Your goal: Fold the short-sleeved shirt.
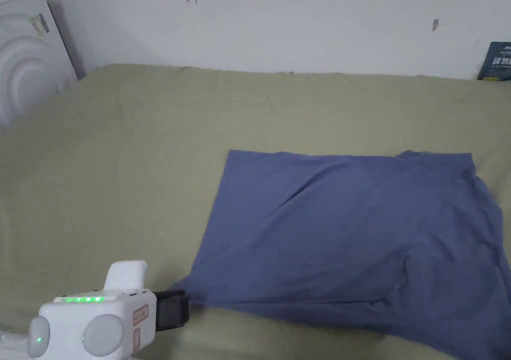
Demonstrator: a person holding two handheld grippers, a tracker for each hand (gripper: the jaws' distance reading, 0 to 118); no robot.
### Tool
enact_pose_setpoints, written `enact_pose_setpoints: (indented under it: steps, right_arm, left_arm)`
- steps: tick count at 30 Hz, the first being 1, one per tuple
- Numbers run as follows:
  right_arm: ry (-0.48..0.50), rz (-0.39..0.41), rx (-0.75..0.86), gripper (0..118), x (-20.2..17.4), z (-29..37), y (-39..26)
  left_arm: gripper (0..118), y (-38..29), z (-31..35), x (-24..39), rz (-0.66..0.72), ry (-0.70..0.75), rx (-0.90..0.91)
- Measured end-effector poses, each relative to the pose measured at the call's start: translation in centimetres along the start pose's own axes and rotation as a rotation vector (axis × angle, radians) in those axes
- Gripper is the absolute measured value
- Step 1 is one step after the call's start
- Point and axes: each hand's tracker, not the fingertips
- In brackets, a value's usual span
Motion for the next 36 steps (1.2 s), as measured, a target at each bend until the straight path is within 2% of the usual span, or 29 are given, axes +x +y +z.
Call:
enact_pose_setpoints:
  steps: [1,2,3,7,11,12,13,14,15,16,17,19,20,21,22,23,24,26,28,29,30,31,32,33,34,35,36]
  right_arm:
    - [-0.005,0.003,-0.005,0,-0.5,0.1,0.1]
    - [0.002,0.004,-0.017,0,-0.7,0.0,0.2]
    - [-0.006,0.009,-0.019,0,-0.7,0.0,0.1]
    - [-0.027,0.014,-0.042,0,0.1,-0.8,0.4]
    - [-0.031,0.002,-0.048,0,1.2,-1.5,0.4]
    - [-0.031,0.005,-0.051,0,1.4,-1.5,0.4]
    - [-0.036,0.011,-0.052,0,0.9,-1.5,0.4]
    - [-0.036,0.012,-0.051,0,0.9,-1.5,0.4]
    - [-0.037,0.012,-0.049,0,1.0,-1.5,0.4]
    - [-0.038,0.01,-0.048,0,1.2,-1.6,0.5]
    - [-0.035,0.011,-0.048,0,1.2,-1.8,0.7]
    - [-0.039,0.01,-0.046,0,1.1,-2.0,0.9]
    - [-0.047,0.013,-0.045,16,1.0,-2.1,1.1]
    - [-0.065,0.018,-0.055,53,1.3,-2.6,1.3]
    - [-0.056,0.03,-0.094,96,1.6,-3.4,1.3]
    - [-0.036,0.041,-0.122,118,1.9,-4.0,1.2]
    - [-0.047,0.049,-0.077,118,2.1,-3.8,1.3]
    - [-0.033,0.059,-0.198,118,2.8,-6.5,-0.3]
    - [-0.037,0.082,-0.185,117,3.3,-8.0,-1.9]
    - [-0.024,0.11,-0.218,113,3.1,-8.1,-0.7]
    - [-0.009,0.121,-0.224,98,3.2,-8.2,-0.5]
    - [-0.017,0.122,-0.209,65,3.4,-8.2,-0.8]
    - [-0.035,0.124,-0.189,39,3.4,-8.0,-1.0]
    - [-0.047,0.122,-0.15,20,2.7,-6.5,-0.4]
    - [0.057,0.075,-0.145,8,2.8,-5.6,-0.2]
    - [0.08,0.033,-0.151,7,3.0,-5.0,-0.1]
    - [0.049,0.038,-0.128,7,2.6,-4.3,-0.2]
  left_arm:
    - [115,0.1,-0.7,-0.3,0.036,-0.009,-0.02]
    - [115,1.0,-1.8,-0.7,-0.011,0.004,-0.008]
    - [115,1.4,-2.9,-0.8,-0.016,0.001,-0.082]
    - [110,1.6,-5.1,0.7,-0.023,0.004,-0.096]
    - [82,1.6,-6.1,2.9,-0.052,0.009,-0.161]
    - [82,1.3,-6.5,3.1,-0.085,0.049,-0.14]
    - [76,1.3,-6.4,3.1,-0.103,0.01,-0.139]
    - [59,1.4,-5.9,3.1,-0.101,0.003,-0.13]
    - [18,1.6,-5.6,3.1,-0.124,-0.011,-0.102]
    - [2,1.2,-3.9,4.4,-0.099,-0.083,-0.114]
    - [2,1.1,-3.5,5.1,-0.101,-0.041,-0.145]
    - [2,0.7,-3.3,5.8,-0.112,-0.049,-0.113]
    - [2,1.3,-2.9,5.6,-0.107,-0.04,-0.113]
    - [2,1.4,-2.8,5.4,-0.092,-0.045,-0.113]
    - [2,1.3,-2.7,5.4,-0.067,-0.049,-0.116]
    - [3,1.2,-2.6,5.4,-0.054,-0.053,-0.115]
    - [3,1.4,-2.4,4.8,-0.052,-0.056,-0.114]
    - [3,1.2,-2.1,4.8,-0.046,-0.056,-0.112]
    - [3,1.6,-2.6,4.1,-0.036,-0.06,-0.106]
    - [3,1.6,-2.7,4.1,-0.036,-0.059,-0.106]
    - [3,1.6,-2.7,4.0,-0.036,-0.058,-0.107]
    - [3,1.6,-2.8,4.0,-0.036,-0.058,-0.107]
    - [3,1.7,-3.5,3.6,-0.032,-0.059,-0.108]
    - [3,1.7,-3.7,3.4,-0.023,-0.062,-0.108]
    - [3,1.7,-3.8,3.3,-0.017,-0.067,-0.111]
    - [3,1.8,-3.8,3.3,-0.016,-0.066,-0.108]
    - [3,1.6,-3.6,3.6,-0.015,-0.066,-0.108]
